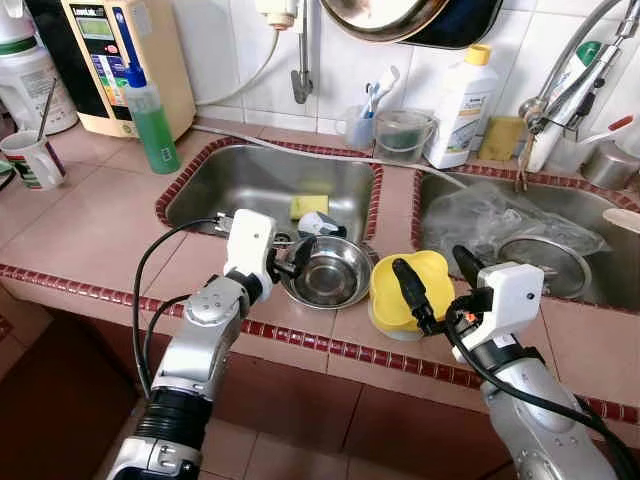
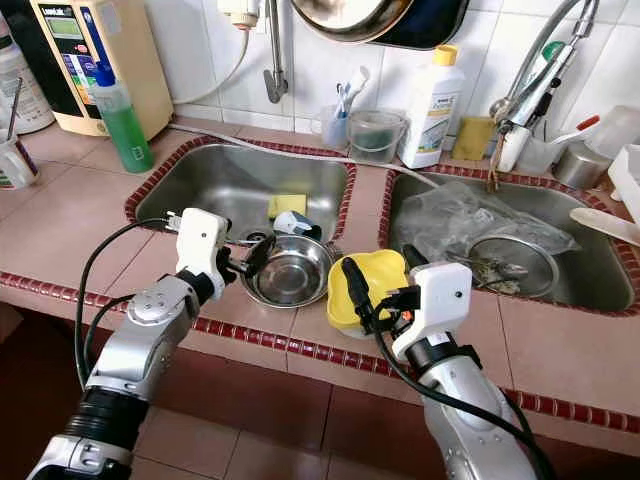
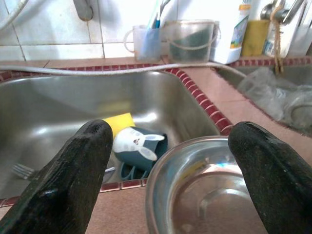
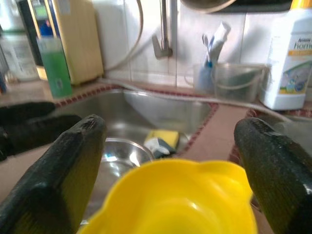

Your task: Kitchen organization

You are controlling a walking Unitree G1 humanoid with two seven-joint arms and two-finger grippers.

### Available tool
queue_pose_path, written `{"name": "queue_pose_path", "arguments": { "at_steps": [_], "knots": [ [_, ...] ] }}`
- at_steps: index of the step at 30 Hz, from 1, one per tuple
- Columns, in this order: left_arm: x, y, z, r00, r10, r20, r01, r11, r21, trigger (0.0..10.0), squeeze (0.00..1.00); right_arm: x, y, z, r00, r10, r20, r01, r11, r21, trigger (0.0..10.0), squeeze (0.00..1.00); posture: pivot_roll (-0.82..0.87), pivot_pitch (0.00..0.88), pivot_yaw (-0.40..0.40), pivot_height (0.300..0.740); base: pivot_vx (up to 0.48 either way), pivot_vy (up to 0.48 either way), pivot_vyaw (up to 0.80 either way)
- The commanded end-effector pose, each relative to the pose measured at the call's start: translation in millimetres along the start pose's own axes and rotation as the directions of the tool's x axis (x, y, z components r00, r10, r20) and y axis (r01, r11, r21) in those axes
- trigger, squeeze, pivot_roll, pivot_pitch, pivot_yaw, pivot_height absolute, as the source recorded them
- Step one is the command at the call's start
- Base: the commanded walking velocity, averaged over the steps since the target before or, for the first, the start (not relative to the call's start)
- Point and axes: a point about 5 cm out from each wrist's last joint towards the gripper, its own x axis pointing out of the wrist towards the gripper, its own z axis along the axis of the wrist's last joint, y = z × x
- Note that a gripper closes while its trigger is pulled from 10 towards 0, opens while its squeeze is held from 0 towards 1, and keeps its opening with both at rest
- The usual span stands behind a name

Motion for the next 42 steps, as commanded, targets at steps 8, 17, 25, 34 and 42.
{"name": "queue_pose_path", "arguments": {
  "at_steps": [8,17,25,34,42],
  "knots": [
    [-9.2,-4.9,-15,1.0,-0.007,0.015,0.008,1.0,-0.018,10.0,0.0,-4.9,-0.2,-24,0.998,-0.017,-0.057,0.014,0.998,-0.054,10.0,0.0,-0.19,0.0,0.042,0.74,0.0,0.0,0.0],
    [-21.9,-0.2,-24,0.998,0.034,0.055,-0.032,0.999,-0.04,10.0,0.0,-8.9,-0.4,-30,0.999,-0.045,-0.006,0.045,0.998,-0.039,10.0,0.0,-0.19,0.0,0.047,0.74,0.0,0.0,0.0],
    [-22.3,-2.0,-23,0.992,0.059,0.113,-0.049,0.994,-0.095,10.0,0.0,-1.3,0.2,-31,0.998,-0.055,0.019,0.055,0.997,-0.045,10.0,0.0,-0.18,0.0,0.052,0.74,0.0,0.0,0.0],
    [-23.2,-2.9,-23,0.991,0.044,0.126,-0.033,0.996,-0.085,10.0,0.0,-1.9,-0.4,-33,0.998,-0.059,0.023,0.06,0.997,-0.041,10.0,0.0,-0.19,0.0,0.058,0.74,0.0,0.0,0.0],
    [-23.4,-6.0,-23,0.996,-0.022,0.09,0.035,0.988,-0.148,10.0,0.0,-3.2,1.0,-30,0.998,-0.052,0.022,0.053,0.998,-0.044,10.0,0.0,-0.19,0.0,0.053,0.74,0.0,0.0,0.0]
  ]
}}
